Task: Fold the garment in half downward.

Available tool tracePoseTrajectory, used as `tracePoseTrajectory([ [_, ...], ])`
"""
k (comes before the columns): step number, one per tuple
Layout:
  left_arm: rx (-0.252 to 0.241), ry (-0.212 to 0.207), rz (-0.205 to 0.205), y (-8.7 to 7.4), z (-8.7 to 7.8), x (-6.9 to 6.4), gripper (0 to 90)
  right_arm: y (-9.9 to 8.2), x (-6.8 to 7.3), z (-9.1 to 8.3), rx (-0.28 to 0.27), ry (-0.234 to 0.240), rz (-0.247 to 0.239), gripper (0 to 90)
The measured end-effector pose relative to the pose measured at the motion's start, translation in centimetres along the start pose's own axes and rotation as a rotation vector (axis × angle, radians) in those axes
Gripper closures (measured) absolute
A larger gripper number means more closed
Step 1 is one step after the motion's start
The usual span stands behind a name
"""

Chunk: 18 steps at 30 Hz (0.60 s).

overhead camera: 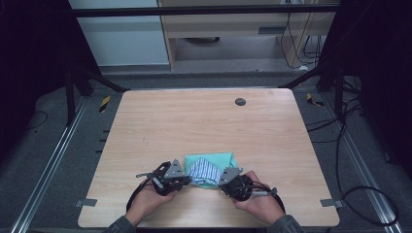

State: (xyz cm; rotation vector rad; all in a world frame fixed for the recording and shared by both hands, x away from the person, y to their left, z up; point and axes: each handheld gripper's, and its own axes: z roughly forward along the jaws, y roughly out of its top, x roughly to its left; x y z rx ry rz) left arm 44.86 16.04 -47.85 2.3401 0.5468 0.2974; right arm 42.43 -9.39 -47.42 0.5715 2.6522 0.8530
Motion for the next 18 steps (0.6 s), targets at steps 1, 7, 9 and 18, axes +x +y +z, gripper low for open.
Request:
tracePoseTrajectory([
  [1, 0.005, 0.001, 0.006, -0.02, -0.02, 0.03, 86.6, -0.04, 0.05, 0.04, 0.004, 0.001, -0.001, 90.0],
  [7, 0.008, -0.004, 0.001, -0.22, 0.15, -0.21, 86.8, -0.27, 0.27, 0.25, 0.014, 0.005, -0.001, 90.0],
  [9, 0.003, -0.005, -0.005, -0.33, 0.19, -0.27, 86.8, -0.37, 0.32, 0.31, 0.011, 0.008, 0.004, 90.0],
  [18, 0.003, -0.008, -0.007, -0.8, 0.24, -0.51, 86.8, -0.69, 0.51, 0.58, 0.015, 0.014, 0.012, 90.0],
])
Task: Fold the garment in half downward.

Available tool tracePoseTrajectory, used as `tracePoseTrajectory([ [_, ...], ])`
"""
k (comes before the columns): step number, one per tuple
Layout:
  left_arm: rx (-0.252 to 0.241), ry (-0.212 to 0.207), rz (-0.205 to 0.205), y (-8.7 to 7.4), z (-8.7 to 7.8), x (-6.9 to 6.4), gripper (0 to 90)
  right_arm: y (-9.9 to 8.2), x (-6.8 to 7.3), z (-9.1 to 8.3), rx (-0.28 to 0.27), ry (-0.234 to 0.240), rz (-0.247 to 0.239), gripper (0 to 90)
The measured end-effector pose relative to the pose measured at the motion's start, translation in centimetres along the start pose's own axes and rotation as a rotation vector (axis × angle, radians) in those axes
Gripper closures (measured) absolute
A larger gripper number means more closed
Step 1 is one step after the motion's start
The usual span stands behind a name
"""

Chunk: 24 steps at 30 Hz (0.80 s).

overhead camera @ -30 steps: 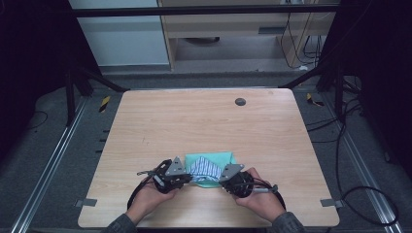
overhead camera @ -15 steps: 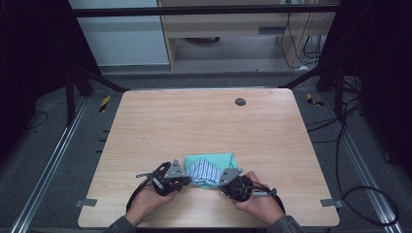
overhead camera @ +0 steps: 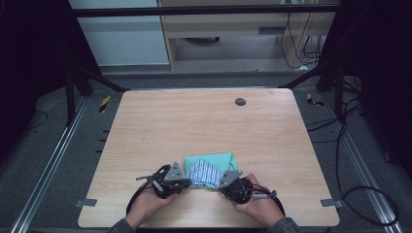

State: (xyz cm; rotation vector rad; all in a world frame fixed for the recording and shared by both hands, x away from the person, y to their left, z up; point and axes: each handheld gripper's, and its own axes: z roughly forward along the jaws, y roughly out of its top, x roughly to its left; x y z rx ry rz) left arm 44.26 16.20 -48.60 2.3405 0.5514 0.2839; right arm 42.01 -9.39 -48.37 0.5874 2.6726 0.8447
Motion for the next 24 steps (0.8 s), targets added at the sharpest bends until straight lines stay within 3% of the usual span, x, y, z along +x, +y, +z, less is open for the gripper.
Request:
tracePoseTrajectory([
  [19, -0.012, -0.014, -0.016, -0.7, -0.1, -0.5, 85.5, -0.3, 0.1, -0.4, -0.011, 0.009, -0.001, 88.1],
  [24, -0.039, 0.011, -0.045, -1.0, -0.9, -1.1, 61.6, -0.8, 0.0, -0.8, -0.041, 0.029, 0.026, 65.3],
])
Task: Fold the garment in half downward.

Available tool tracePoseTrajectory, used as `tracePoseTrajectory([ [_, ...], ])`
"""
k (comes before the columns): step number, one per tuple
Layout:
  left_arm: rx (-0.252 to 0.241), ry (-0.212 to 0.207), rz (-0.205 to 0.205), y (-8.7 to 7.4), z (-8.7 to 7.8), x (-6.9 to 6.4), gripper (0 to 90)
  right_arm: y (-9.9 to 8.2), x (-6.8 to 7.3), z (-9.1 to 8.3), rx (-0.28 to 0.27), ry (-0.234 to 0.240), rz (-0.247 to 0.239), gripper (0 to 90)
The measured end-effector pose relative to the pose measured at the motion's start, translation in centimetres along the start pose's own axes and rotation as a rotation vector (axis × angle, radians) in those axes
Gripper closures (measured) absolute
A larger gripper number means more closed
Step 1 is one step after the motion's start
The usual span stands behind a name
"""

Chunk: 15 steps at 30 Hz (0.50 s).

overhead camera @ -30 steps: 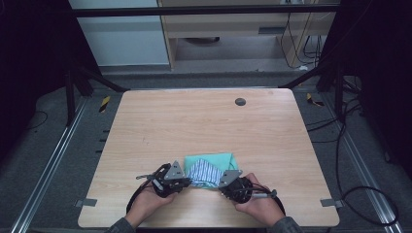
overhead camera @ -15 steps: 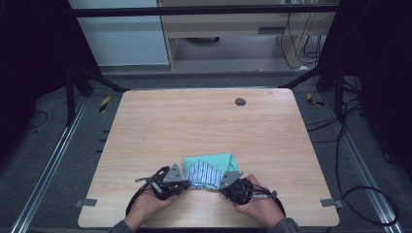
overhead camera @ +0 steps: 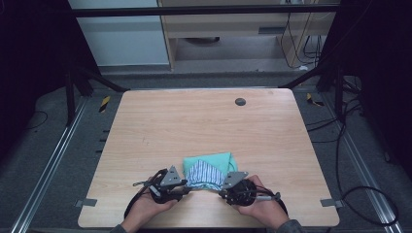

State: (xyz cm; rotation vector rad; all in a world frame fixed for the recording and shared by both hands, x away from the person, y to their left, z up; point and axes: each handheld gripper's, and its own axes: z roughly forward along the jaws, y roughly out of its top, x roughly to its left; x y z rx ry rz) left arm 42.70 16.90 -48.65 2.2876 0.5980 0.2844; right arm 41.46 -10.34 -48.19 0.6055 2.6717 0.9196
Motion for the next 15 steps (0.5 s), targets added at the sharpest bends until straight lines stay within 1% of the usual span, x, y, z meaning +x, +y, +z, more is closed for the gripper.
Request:
tracePoseTrajectory([
  [1, -0.004, 0.001, -0.01, 0.0, -0.2, -0.1, 55.1, -0.2, 0.0, -0.2, -0.003, 0.0, 0.007, 58.9],
  [2, -0.007, 0.001, -0.016, -0.1, -0.4, -0.2, 50.5, -0.3, 0.0, -0.4, -0.006, -0.008, 0.019, 54.5],
  [4, -0.016, 0.01, -0.02, -0.1, -1.0, -0.2, 42.4, -0.6, -0.2, -0.8, -0.011, -0.016, 0.034, 48.6],
  [6, -0.026, 0.02, -0.027, 0.0, -1.6, 0.0, 34.5, -1.0, -0.5, -1.5, -0.028, -0.037, 0.057, 41.6],
  [8, -0.038, 0.039, -0.038, 0.1, -2.0, 0.4, 28.3, -1.5, -1.1, -2.1, -0.051, -0.079, 0.085, 33.9],
  [9, -0.034, 0.054, -0.056, 0.2, -2.2, 0.9, 25.5, -1.7, -1.3, -2.3, -0.055, -0.092, 0.099, 31.0],
  [10, -0.032, 0.066, -0.076, 0.2, -2.2, 1.4, 20.6, -2.0, -1.9, -2.5, -0.06, -0.123, 0.12, 26.8],
  [11, -0.027, 0.073, -0.088, 0.3, -2.3, 1.8, 16.8, -2.3, -2.3, -2.6, -0.063, -0.14, 0.15, 23.3],
  [13, -0.021, 0.101, -0.118, 0.3, -2.3, 3.0, 13.9, -2.7, -3.2, -2.8, -0.064, -0.17, 0.189, 20.5],
  [14, -0.011, 0.112, -0.132, 0.3, -2.2, 3.7, 12.2, -3.0, -3.8, -2.9, -0.064, -0.2, 0.216, 18.6],
  [15, -0.003, 0.117, -0.14, 0.3, -2.2, 4.1, 10.5, -3.3, -4.4, -2.9, -0.07, -0.223, 0.245, 17.3],
])
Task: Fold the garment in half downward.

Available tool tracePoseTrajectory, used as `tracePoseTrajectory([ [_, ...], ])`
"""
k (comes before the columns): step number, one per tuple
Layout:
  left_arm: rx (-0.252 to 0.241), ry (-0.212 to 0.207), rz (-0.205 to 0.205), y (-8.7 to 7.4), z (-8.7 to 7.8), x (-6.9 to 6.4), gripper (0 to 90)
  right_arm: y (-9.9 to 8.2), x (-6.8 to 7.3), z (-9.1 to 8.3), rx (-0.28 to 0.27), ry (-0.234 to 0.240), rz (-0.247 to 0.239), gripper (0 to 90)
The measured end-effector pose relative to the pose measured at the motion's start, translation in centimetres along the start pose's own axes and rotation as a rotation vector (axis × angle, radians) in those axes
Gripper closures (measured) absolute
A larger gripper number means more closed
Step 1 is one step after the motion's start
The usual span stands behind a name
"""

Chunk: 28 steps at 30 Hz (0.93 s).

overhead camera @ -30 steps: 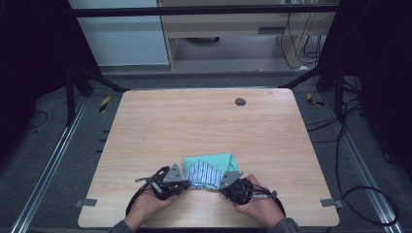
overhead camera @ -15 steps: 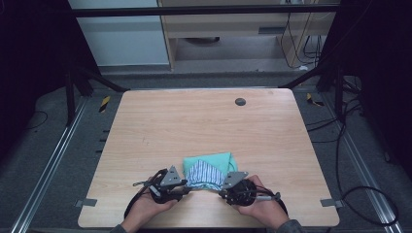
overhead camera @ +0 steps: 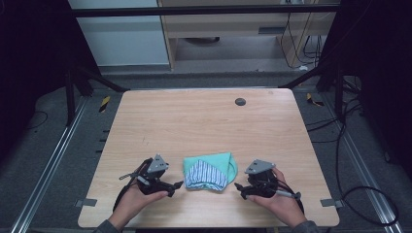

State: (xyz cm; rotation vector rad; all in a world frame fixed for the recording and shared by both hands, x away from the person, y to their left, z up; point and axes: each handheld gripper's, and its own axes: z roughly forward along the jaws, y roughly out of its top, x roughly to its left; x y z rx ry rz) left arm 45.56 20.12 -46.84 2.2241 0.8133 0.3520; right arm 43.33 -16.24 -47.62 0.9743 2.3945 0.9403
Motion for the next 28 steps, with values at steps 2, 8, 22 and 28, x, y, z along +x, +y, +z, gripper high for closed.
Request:
tracePoseTrajectory([
  [2, 0.01, 0.016, -0.016, 0.0, 0.2, 0.9, 10.1, -0.2, -0.8, 0.2, -0.011, -0.03, 0.033, 15.1],
  [8, 0.027, 0.072, -0.068, -0.3, 1.2, 3.3, 7.7, -0.6, -3.6, 1.7, -0.021, -0.139, 0.17, 10.3],
  [22, 0.003, 0.183, -0.192, -1.9, 3.3, 6.6, 7.4, -0.9, -6.2, 5.1, -0.012, -0.203, 0.329, 4.6],
  [28, -0.002, 0.203, -0.167, -2.1, 3.6, 6.5, 5.5, -0.8, -6.3, 5.3, 0.001, -0.217, 0.339, 0.3],
])
